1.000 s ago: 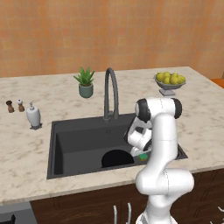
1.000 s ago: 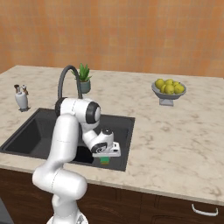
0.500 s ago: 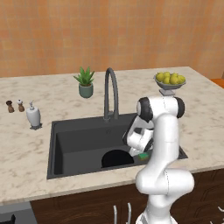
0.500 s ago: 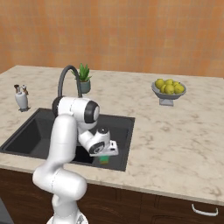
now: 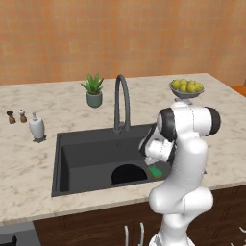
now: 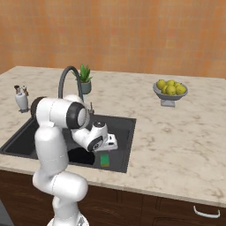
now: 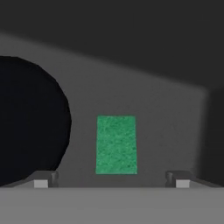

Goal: Pick the pan and sponge and place them into the sink. Then turn on the water.

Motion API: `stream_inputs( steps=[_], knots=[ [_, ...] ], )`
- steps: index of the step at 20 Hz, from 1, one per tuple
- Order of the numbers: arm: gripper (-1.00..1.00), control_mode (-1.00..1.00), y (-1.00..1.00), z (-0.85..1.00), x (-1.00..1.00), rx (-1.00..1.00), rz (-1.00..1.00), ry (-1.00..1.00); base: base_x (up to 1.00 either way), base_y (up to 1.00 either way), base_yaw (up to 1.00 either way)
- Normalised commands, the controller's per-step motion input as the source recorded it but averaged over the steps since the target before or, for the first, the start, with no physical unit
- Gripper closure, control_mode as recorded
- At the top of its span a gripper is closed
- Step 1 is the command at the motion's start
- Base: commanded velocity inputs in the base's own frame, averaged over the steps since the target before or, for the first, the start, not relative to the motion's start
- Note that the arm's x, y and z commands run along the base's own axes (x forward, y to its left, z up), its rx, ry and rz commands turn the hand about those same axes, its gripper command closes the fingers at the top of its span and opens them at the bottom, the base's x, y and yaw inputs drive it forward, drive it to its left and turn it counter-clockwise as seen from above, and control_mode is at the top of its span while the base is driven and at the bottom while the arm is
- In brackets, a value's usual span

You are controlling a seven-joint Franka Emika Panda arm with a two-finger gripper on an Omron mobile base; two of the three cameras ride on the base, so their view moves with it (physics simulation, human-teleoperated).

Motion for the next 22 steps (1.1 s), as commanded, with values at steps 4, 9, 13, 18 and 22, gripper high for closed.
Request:
stream_inputs(
  steps=[4,9,13,18,22],
  knots=[
    [-1.00,-1.00,0.01,1.00,-0.07,0.03,0.00,0.02,0.00,0.00,0.00],
    [-1.00,-1.00,0.00,1.00,0.00,0.08,0.00,0.09,0.00,0.00,0.00],
    [-1.00,-1.00,0.00,1.00,0.00,0.09,0.00,0.13,0.00,0.00,0.00],
    [-1.00,-1.00,0.00,0.72,0.03,0.07,-0.02,0.18,0.00,0.00,0.00],
    [-1.00,-1.00,0.12,0.05,0.06,0.04,0.00,0.00,0.00,0.00,0.00]
  ],
)
